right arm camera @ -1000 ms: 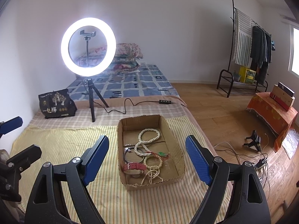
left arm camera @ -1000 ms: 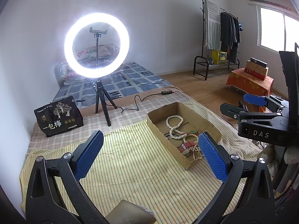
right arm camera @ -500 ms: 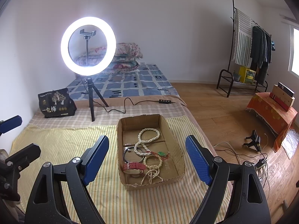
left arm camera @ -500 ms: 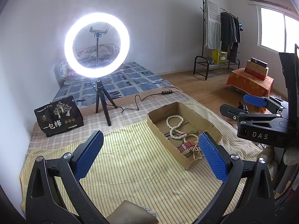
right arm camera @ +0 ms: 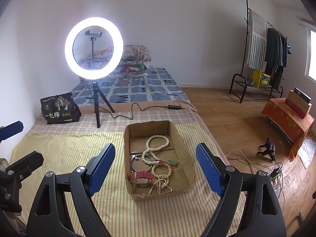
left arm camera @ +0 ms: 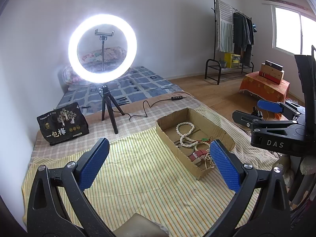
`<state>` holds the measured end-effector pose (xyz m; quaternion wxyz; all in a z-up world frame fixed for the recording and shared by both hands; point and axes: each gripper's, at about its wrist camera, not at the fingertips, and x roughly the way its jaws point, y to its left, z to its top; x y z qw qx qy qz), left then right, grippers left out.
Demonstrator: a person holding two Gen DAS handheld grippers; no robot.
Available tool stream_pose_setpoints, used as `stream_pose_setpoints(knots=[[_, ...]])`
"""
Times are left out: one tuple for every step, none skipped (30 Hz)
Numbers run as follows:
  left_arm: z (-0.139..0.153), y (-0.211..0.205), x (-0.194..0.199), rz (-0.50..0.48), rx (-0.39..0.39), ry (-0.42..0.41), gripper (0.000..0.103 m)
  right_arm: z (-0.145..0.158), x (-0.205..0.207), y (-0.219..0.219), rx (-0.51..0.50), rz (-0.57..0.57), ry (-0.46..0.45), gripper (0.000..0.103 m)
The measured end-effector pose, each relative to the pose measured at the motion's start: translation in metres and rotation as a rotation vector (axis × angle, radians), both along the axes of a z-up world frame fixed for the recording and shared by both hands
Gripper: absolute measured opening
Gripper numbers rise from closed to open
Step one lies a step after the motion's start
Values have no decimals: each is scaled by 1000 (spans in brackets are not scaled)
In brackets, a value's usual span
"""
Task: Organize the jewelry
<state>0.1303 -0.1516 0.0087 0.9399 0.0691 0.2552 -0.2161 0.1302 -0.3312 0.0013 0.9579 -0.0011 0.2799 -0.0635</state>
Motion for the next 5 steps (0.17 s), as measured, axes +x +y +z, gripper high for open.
stream_pose_setpoints(knots=[[0, -1, -1, 1, 5, -7, 103, 0, 0, 0, 0, 0, 1, 84], [0, -1, -1, 2, 10, -10, 103, -1, 0, 0, -1, 1, 2, 84], [-1, -2, 0, 3, 13, -10, 103, -1, 0, 0, -2, 0, 3, 84], [-1, -1, 1, 5, 14, -9, 103, -1, 0, 1, -1, 0, 2, 84], [-2, -1, 1, 7, 15, -7, 103, -1, 0, 0, -1, 1, 2, 84]])
